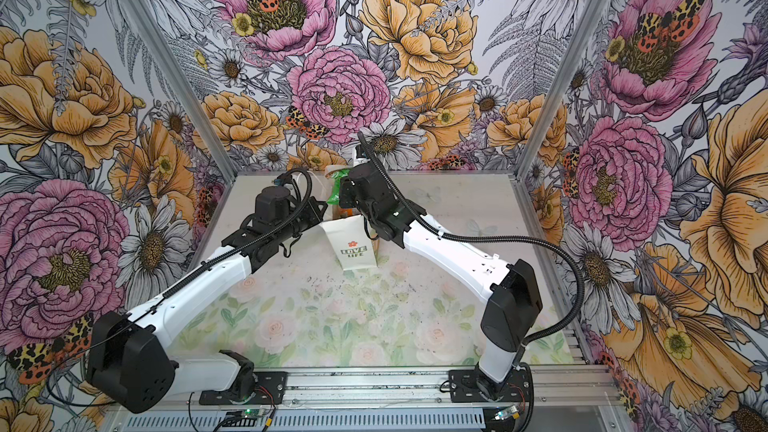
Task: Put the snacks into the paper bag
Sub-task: 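Carry the green chip bag over the paper bag held by the left gripper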
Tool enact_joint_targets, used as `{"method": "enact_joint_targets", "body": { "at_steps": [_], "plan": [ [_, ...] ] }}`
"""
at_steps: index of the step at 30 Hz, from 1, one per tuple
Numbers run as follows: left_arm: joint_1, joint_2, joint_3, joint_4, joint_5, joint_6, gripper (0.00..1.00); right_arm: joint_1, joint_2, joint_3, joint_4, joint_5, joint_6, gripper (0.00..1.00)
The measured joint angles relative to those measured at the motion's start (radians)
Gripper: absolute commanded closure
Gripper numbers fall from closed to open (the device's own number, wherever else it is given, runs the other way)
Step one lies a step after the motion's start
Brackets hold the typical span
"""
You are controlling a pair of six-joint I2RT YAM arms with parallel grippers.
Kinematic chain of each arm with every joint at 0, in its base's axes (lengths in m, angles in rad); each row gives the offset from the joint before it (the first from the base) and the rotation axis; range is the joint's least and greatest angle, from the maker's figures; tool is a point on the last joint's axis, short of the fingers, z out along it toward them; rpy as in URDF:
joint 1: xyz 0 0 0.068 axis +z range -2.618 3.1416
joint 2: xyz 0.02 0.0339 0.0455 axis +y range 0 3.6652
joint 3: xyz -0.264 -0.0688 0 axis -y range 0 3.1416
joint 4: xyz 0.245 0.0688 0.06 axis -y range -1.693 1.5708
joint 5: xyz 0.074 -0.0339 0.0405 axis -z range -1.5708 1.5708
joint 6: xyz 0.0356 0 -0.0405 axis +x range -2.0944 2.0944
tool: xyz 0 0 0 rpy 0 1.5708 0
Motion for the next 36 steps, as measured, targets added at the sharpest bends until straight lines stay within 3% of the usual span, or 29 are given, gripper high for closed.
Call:
{"method": "enact_joint_targets", "body": {
  "at_steps": [22,36],
  "plan": [
    [0.000,0.000,0.000,0.000,0.000,0.000,1.00,0.000,0.019,0.049,-0.080,0.026,-0.019,0.61],
    [0.001,-0.006,0.000,-0.010,0.000,0.000,1.00,0.000,0.132,0.157,-0.090,0.056,-0.078,0.60]
  ]
}}
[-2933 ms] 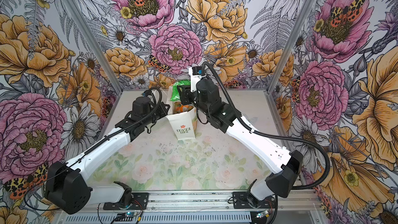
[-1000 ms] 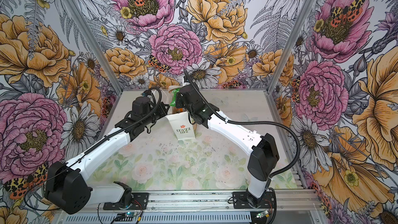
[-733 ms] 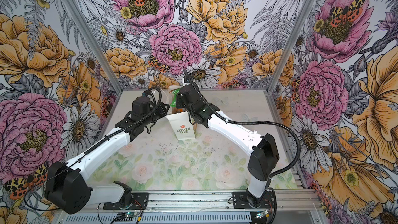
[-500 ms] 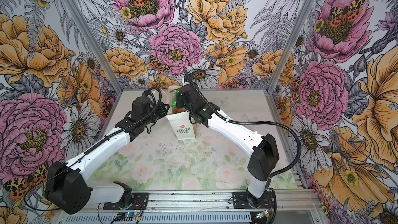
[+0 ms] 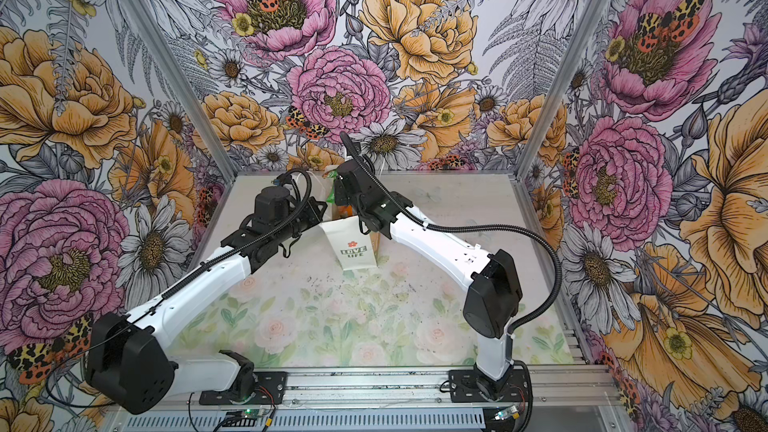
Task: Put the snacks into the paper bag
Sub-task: 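Carry the green chip bag over the paper bag held by the left gripper, then lower the green chip bag into the paper bag and open the right gripper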
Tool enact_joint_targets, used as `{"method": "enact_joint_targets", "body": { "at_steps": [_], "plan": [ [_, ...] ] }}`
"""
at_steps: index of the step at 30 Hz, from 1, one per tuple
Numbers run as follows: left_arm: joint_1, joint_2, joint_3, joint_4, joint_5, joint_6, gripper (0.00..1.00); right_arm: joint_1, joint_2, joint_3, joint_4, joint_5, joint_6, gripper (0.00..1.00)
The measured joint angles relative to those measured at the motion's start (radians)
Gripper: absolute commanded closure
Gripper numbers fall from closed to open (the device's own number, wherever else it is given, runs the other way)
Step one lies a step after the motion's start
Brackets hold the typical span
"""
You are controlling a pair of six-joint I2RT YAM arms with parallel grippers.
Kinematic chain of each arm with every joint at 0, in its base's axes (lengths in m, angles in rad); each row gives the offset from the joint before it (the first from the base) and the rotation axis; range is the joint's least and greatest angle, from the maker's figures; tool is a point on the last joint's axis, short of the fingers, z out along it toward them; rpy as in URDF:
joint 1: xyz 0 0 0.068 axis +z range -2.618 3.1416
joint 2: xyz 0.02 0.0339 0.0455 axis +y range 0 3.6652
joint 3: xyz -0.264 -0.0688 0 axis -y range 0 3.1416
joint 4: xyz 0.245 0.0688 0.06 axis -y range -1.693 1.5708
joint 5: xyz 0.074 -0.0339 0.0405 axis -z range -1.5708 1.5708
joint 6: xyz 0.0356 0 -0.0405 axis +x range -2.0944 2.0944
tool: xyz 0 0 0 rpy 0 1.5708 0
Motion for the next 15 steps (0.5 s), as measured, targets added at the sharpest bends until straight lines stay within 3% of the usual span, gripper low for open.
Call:
{"method": "enact_joint_targets", "body": {
  "at_steps": [15],
  "plan": [
    [0.000,0.000,0.000,-0.002,0.000,0.000,1.00,-0.007,0.084,0.070,0.000,0.027,-0.033,0.57]
  ]
}}
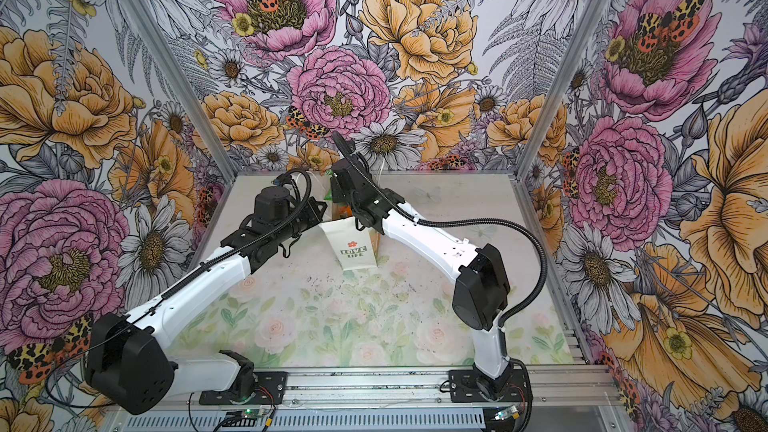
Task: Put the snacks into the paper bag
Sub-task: 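Lower the green chip bag into the paper bag and open the right gripper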
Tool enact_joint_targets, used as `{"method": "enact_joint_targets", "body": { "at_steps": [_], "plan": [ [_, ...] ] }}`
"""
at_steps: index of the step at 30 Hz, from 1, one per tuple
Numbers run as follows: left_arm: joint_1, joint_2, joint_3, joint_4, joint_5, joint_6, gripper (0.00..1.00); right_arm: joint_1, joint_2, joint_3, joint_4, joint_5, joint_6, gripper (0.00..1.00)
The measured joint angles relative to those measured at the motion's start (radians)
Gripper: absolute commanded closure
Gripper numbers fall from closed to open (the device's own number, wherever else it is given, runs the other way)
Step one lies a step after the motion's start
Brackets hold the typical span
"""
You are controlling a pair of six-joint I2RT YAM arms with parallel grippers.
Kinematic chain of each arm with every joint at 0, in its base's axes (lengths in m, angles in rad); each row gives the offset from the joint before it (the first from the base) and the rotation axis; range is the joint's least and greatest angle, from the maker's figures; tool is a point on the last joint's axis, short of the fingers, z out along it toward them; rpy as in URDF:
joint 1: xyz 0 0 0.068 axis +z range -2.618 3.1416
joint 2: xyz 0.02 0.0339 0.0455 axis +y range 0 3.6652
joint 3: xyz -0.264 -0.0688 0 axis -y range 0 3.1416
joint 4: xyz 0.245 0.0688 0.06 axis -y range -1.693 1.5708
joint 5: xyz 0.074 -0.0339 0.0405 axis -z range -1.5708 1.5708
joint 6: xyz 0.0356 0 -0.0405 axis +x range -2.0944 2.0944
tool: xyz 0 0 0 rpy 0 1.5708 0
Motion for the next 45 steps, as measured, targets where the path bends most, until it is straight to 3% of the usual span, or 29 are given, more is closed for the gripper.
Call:
{"method": "enact_joint_targets", "body": {
  "at_steps": [15,27,45],
  "plan": [
    [0.000,0.000,0.000,0.000,0.000,0.000,1.00,-0.013,0.026,0.000,-0.005,0.003,-0.008,0.53],
    [0.000,0.000,0.000,0.000,0.000,0.000,1.00,-0.013,0.026,0.000,-0.005,0.006,-0.015,0.38],
    [0.000,0.000,0.000,-0.001,0.000,0.000,1.00,-0.013,0.026,0.000,-0.006,0.010,-0.019,0.34]
  ]
}}
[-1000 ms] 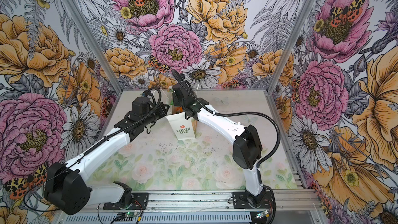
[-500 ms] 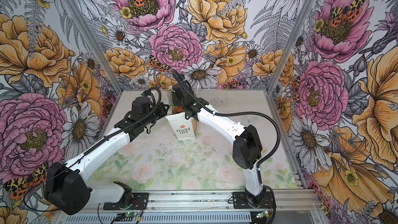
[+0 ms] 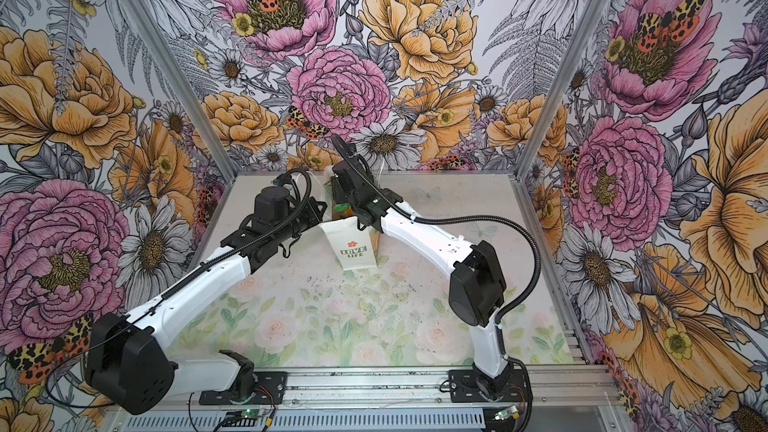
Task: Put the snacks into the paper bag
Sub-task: 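Lower the green chip bag into the paper bag and open the right gripper, then withdraw the right gripper from the bag toward the yellow packet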
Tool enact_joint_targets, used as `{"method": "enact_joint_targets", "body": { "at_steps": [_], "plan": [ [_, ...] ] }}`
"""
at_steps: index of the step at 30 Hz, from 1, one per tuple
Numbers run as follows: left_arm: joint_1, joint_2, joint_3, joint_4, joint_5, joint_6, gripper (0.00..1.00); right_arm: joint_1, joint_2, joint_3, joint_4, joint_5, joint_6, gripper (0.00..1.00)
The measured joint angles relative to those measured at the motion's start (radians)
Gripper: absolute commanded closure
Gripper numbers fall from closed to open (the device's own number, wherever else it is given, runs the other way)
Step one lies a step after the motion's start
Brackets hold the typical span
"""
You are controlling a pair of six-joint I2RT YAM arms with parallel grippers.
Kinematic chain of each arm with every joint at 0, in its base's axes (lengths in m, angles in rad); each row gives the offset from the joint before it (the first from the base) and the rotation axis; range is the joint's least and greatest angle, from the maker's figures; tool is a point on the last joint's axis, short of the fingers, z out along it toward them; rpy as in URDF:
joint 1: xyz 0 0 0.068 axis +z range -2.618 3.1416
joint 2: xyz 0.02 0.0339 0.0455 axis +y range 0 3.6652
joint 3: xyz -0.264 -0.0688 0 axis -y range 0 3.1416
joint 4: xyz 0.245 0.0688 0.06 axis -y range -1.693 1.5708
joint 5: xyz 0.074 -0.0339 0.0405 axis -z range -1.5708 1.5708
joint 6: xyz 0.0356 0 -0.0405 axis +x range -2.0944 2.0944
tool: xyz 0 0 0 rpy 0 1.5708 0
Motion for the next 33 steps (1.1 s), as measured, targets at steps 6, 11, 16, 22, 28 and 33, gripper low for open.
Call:
{"method": "enact_joint_targets", "body": {
  "at_steps": [6,11,16,22,28,33],
  "plan": [
    [0.000,0.000,0.000,0.000,0.000,0.000,1.00,0.000,-0.012,0.000,-0.011,-0.001,-0.013,0.34],
    [0.000,0.000,0.000,0.000,0.000,0.000,1.00,0.000,-0.072,0.000,-0.033,-0.002,-0.045,0.32],
    [0.000,0.000,0.000,0.000,0.000,0.000,1.00,0.002,-0.138,0.000,-0.070,-0.001,-0.079,0.31],
    [0.000,0.000,0.000,0.000,0.000,0.000,1.00,0.004,-0.215,-0.011,-0.109,0.000,-0.120,0.30],
    [0.000,0.000,0.000,0.000,0.000,0.000,1.00,0.005,-0.328,-0.083,-0.147,0.004,-0.122,0.27],
    [0.000,0.000,0.000,0.000,0.000,0.000,1.00,0.005,-0.405,-0.131,-0.186,0.015,-0.084,0.23]
  ]
}}
